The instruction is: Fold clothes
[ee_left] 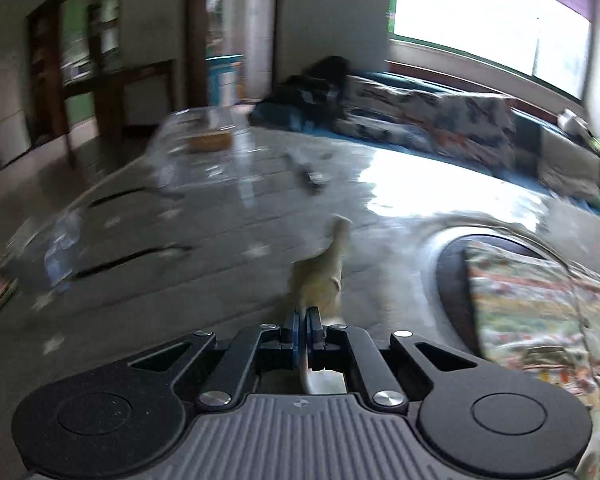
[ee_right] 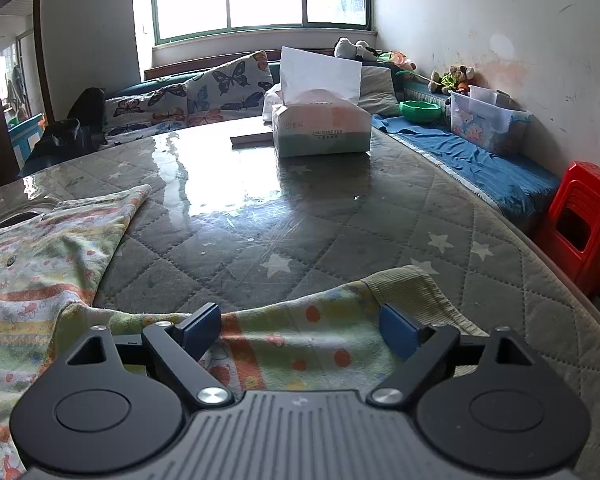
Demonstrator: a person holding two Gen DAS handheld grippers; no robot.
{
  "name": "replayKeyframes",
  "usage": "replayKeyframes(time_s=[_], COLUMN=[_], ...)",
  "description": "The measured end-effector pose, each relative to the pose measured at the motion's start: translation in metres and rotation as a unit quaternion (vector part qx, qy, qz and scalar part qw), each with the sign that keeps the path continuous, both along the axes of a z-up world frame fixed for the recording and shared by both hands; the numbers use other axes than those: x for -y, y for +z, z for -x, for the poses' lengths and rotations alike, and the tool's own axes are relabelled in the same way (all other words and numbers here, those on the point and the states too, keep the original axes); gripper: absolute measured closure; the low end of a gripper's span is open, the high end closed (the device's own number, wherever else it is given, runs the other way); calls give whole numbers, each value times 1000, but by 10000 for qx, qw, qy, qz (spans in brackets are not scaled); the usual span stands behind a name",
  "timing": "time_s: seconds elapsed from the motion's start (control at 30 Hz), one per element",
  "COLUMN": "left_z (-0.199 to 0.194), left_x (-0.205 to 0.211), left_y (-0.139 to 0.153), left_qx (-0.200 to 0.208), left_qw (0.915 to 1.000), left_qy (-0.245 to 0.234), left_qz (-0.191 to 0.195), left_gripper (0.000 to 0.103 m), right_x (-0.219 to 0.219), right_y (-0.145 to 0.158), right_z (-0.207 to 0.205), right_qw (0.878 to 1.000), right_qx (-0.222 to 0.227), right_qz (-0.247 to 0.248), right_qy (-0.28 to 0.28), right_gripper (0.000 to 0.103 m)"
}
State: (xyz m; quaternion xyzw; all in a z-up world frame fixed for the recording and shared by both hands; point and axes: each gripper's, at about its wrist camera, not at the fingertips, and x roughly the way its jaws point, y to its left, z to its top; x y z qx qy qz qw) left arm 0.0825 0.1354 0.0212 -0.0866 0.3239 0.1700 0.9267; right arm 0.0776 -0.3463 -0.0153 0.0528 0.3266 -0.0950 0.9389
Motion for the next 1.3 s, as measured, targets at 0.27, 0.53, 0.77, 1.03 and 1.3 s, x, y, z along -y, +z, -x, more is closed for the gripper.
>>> replayKeyframes(time_s=[0.27,0.53,0.77,1.03,1.3], left_z=[32,31,27,0,0], left_x=[-37,-30,-11,59,66], left_y=[-21,-8,5,-7,-21], left_qx=[-273,-250,-173,-317,-463], left_qw=[9976,9960,9994,9918,9907], left_qy=[623,791,289,-1240,-1266], left_qz=[102,-342,-123,10,-181], left_gripper=[96,84,85,83,76], right_x=[0,-1,4,0,-1], right_y=[-1,-1,6,0,4], right_z=[-1,-4,2,0,11], right_qw=[10000,10000,9998,9996,9991], right_qx=[-13,-55,8,-154,-168], right_qz=[9,12,-164,114,206], right_qy=[23,82,73,224,344], right_gripper=[13,9,9,8,8])
